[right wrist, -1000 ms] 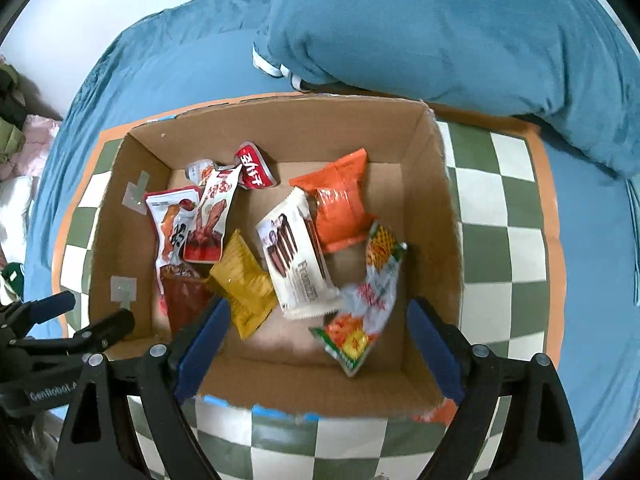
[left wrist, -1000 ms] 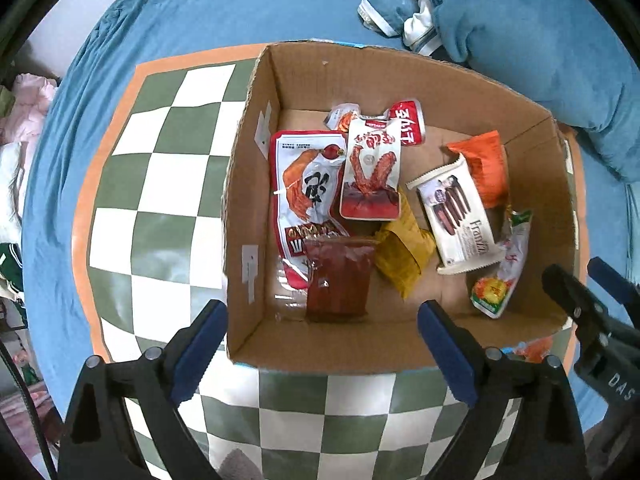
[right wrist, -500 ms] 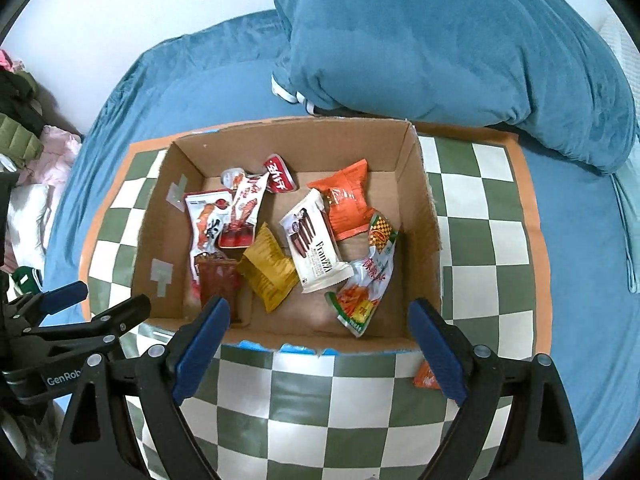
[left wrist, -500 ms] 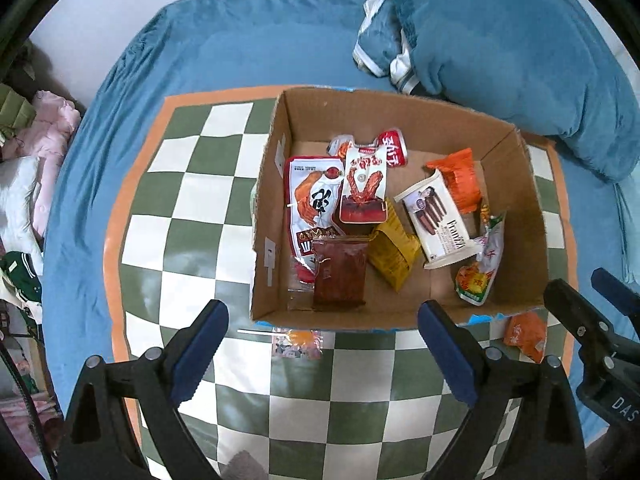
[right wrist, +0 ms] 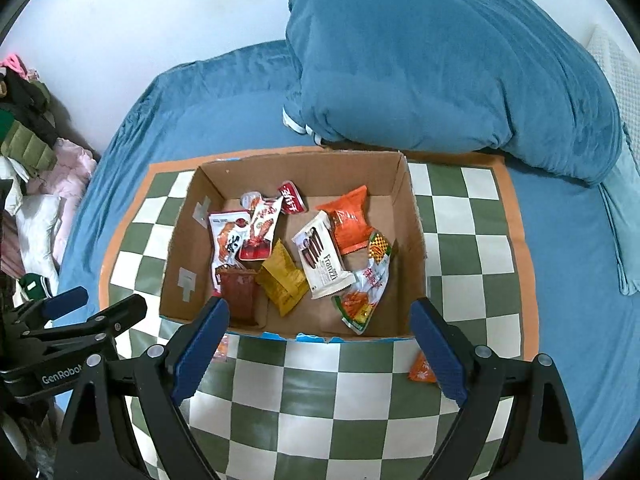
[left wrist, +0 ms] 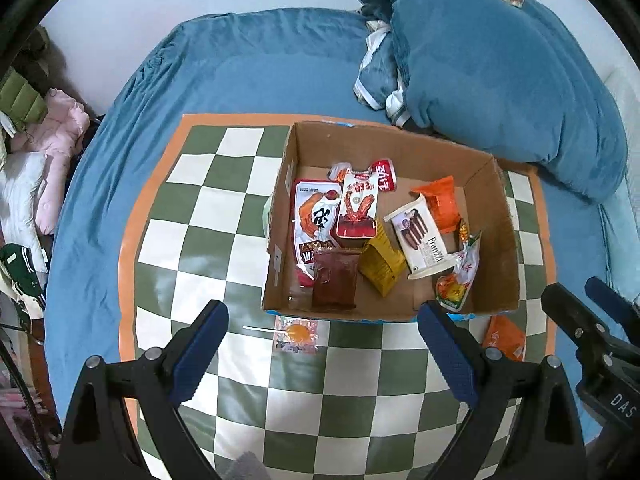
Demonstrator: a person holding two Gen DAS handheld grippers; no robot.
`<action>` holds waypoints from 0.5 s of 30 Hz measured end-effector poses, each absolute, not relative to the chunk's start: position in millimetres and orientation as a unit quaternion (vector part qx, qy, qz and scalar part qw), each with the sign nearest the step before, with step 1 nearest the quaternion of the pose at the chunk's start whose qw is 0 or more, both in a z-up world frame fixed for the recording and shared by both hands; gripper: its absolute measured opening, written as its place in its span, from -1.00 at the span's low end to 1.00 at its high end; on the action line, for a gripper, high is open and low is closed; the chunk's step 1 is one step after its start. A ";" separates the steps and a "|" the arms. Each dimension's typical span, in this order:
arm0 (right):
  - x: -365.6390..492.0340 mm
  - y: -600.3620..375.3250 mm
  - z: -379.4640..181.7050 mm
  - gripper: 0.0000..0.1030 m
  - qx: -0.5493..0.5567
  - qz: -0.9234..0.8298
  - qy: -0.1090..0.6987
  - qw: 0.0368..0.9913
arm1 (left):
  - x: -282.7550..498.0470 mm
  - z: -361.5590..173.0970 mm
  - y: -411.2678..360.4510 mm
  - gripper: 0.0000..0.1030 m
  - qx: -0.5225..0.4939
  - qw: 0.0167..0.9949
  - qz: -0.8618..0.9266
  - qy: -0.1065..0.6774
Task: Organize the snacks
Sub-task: 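Withdraw both tools from the box toward the lollipop and orange packet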
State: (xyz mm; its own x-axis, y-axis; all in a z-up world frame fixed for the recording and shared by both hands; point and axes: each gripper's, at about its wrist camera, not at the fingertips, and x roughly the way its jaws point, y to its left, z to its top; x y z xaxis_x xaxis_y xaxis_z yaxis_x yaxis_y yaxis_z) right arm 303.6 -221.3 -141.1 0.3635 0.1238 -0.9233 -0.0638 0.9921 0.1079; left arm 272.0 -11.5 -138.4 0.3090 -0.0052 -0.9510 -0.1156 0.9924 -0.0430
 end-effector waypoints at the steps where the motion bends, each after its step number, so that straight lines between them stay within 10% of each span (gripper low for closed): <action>1: 302.7 -222.0 -140.0 0.83 0.029 0.057 0.561 0.825 | 271.6 -138.1 -11.0 0.88 -0.052 0.808 0.037 0.586; 15: 284.8 -305.7 -217.5 0.86 0.154 -0.025 0.618 0.771 | 253.5 -253.1 40.5 0.88 -0.126 0.731 0.104 0.663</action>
